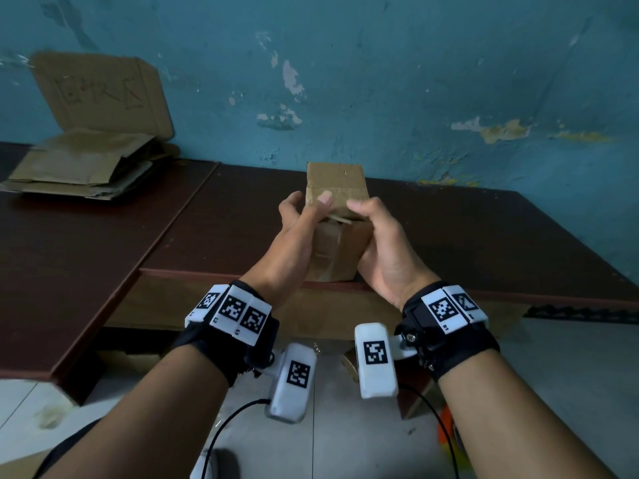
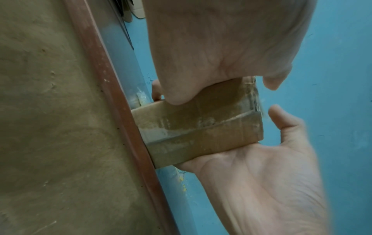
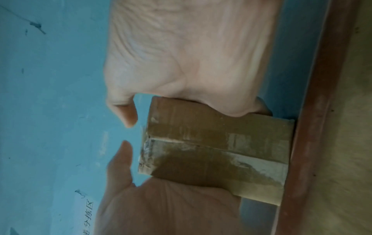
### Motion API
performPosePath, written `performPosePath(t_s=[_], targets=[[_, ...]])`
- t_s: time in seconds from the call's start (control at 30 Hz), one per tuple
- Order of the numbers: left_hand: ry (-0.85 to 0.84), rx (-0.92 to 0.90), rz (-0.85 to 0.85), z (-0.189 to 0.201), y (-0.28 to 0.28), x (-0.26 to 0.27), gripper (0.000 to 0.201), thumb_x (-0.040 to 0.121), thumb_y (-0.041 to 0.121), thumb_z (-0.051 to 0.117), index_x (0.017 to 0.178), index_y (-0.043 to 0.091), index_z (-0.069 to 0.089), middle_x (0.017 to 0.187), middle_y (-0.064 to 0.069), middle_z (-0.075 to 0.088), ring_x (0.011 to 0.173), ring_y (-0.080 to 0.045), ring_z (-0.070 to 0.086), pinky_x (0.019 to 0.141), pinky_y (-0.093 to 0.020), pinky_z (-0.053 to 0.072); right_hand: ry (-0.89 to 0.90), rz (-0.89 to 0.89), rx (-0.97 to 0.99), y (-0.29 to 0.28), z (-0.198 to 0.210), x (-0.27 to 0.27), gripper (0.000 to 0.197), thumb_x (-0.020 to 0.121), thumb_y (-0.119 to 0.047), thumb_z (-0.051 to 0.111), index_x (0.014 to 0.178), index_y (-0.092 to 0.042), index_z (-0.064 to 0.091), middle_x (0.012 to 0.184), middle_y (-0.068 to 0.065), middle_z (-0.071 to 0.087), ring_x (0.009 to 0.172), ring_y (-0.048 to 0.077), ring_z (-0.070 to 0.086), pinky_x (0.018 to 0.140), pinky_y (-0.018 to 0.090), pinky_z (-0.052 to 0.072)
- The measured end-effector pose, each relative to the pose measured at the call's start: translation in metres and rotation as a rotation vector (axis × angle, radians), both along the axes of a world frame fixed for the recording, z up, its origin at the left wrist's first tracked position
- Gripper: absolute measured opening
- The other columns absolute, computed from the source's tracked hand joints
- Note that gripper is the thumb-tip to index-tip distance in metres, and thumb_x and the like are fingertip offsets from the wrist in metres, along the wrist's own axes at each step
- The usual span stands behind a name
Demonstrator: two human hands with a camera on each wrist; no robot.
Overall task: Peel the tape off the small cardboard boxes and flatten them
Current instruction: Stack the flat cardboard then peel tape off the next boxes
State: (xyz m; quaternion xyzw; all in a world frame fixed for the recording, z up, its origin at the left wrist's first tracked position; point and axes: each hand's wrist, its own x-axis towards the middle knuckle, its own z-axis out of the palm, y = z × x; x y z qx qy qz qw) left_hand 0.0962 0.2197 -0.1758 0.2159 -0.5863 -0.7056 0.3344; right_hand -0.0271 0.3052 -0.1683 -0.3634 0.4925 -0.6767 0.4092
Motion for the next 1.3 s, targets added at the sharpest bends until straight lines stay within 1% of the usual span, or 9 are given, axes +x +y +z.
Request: performPosePath(t_s=[0.13, 0.3, 0.47, 0.6, 0.73, 0.93, 1.1, 1.2, 1.3], targets=[[0.015, 0.002, 0.029, -0.003, -0.004, -0.003, 0.099, 0.087, 0.058, 0.067, 0.166, 0.028, 0.014, 0.131, 0.001, 0.069, 0.119, -0.011, 0.075, 0.111, -0.049, 0.056, -0.031, -0.042, 0.028, -0.005, 0.000, 0.002, 0.091, 0.076, -0.043, 0.086, 0.151, -0.002, 0.055, 0.153, 0.028, 0.058, 0.134, 0.037, 0.069, 0.108, 0.061, 0.059], [0.051, -0.011, 0.040, -0.004, -0.004, -0.003, 0.113, 0.074, 0.066, 0.071, 0.164, 0.028, 0.012, 0.157, -0.007, 0.052, 0.137, -0.020, 0.064, 0.118, -0.052, 0.051, -0.007, -0.043, 0.018, -0.004, -0.005, 0.004, 0.119, 0.064, -0.051, 0.101, 0.156, 0.001, 0.045, 0.146, 0.027, 0.066, 0.132, 0.038, 0.071, 0.107, 0.058, 0.060], [0.036, -0.058, 0.054, -0.006, -0.001, -0.002, 0.083, 0.088, 0.059, 0.066, 0.153, 0.024, 0.027, 0.153, -0.007, 0.053, 0.134, -0.017, 0.065, 0.111, -0.046, 0.056, 0.006, -0.036, 0.003, -0.002, -0.009, 0.005, 0.097, 0.082, -0.044, 0.086, 0.158, -0.001, 0.043, 0.144, 0.024, 0.069, 0.132, 0.035, 0.071, 0.103, 0.053, 0.062], [0.008, -0.131, 0.054, -0.007, -0.003, -0.001, 0.045, 0.112, 0.038, 0.052, 0.150, 0.015, 0.043, 0.126, -0.004, 0.068, 0.110, -0.015, 0.073, 0.085, -0.034, 0.060, 0.055, -0.051, 0.012, -0.001, -0.008, 0.007, 0.093, 0.082, -0.044, 0.084, 0.156, -0.004, 0.045, 0.143, 0.020, 0.070, 0.132, 0.030, 0.071, 0.106, 0.049, 0.062], [-0.001, -0.157, 0.013, -0.007, -0.006, 0.000, 0.038, 0.115, 0.035, 0.046, 0.149, 0.016, 0.047, 0.120, -0.008, 0.067, 0.091, -0.012, 0.071, 0.066, -0.025, 0.056, 0.100, -0.049, 0.028, 0.003, -0.006, 0.004, 0.071, 0.092, -0.035, 0.077, 0.152, -0.005, 0.052, 0.140, 0.017, 0.073, 0.133, 0.028, 0.071, 0.118, 0.053, 0.054], [0.023, -0.149, -0.030, -0.009, -0.006, 0.002, 0.049, 0.106, 0.043, 0.051, 0.150, 0.022, 0.048, 0.139, -0.011, 0.067, 0.127, -0.027, 0.069, 0.098, -0.043, 0.060, 0.172, -0.030, 0.032, 0.012, -0.003, 0.003, 0.046, 0.104, -0.023, 0.071, 0.147, -0.007, 0.062, 0.137, 0.015, 0.076, 0.132, 0.028, 0.072, 0.119, 0.056, 0.052], [-0.007, -0.219, -0.049, -0.013, -0.007, 0.005, 0.029, 0.116, 0.029, 0.043, 0.144, 0.034, 0.051, 0.128, 0.008, 0.069, 0.109, 0.000, 0.073, 0.085, -0.023, 0.058, 0.251, -0.039, 0.064, 0.017, -0.001, 0.001, 0.026, 0.107, -0.018, 0.070, 0.132, -0.014, 0.075, 0.128, 0.014, 0.080, 0.125, 0.028, 0.075, 0.116, 0.058, 0.055], [0.011, -0.302, -0.069, -0.013, -0.009, 0.006, 0.042, 0.118, 0.026, 0.040, 0.159, 0.020, 0.040, 0.134, -0.001, 0.066, 0.117, -0.007, 0.071, 0.088, -0.025, 0.059, 0.278, -0.039, 0.090, 0.018, 0.003, 0.000, 0.026, 0.104, -0.019, 0.073, 0.130, -0.013, 0.075, 0.125, 0.013, 0.081, 0.122, 0.026, 0.077, 0.114, 0.055, 0.057], [0.089, -0.378, -0.065, -0.014, -0.007, 0.003, 0.068, 0.106, 0.041, 0.046, 0.162, 0.007, 0.033, 0.142, -0.013, 0.063, 0.126, -0.011, 0.066, 0.100, -0.024, 0.056, 0.317, -0.047, 0.117, 0.017, 0.003, 0.000, 0.041, 0.093, -0.033, 0.079, 0.129, -0.014, 0.076, 0.124, 0.009, 0.082, 0.124, 0.022, 0.076, 0.117, 0.055, 0.054]])
